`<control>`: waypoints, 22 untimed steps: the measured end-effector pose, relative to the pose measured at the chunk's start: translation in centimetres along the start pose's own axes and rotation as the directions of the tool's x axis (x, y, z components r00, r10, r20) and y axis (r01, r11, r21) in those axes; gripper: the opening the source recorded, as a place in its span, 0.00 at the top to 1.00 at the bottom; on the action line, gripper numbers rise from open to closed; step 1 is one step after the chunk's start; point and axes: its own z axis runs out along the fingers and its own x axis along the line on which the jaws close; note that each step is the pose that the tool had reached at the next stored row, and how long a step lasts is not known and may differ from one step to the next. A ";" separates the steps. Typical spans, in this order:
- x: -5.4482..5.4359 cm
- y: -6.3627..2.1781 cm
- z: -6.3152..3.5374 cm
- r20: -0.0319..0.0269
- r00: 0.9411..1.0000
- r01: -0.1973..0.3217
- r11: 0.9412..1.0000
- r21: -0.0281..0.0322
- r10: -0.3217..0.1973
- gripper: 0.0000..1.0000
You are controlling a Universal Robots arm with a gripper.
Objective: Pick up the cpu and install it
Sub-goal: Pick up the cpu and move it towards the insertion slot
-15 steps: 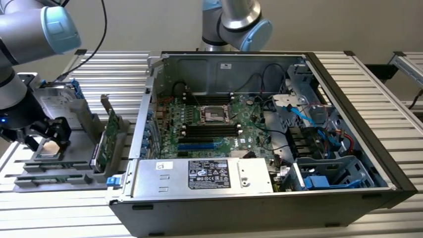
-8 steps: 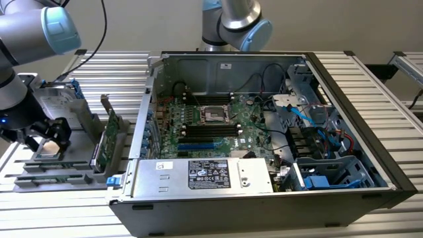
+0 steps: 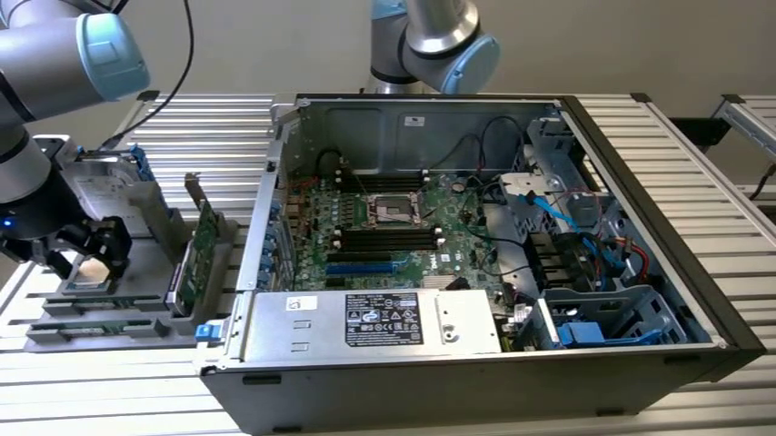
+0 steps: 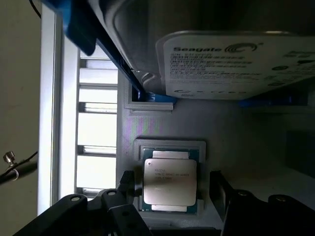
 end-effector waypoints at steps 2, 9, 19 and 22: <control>0.0 -0.01 0.00 0.000 1.000 -0.001 1.000 0.000 0.001 0.28; 0.0 -0.01 0.15 0.000 1.000 -0.011 1.000 -0.001 0.011 0.28; 0.0 -0.02 0.25 0.001 1.000 -0.028 1.000 -0.002 0.028 0.28; 0.1 -0.02 0.28 0.001 1.000 -0.031 1.000 -0.002 0.031 0.28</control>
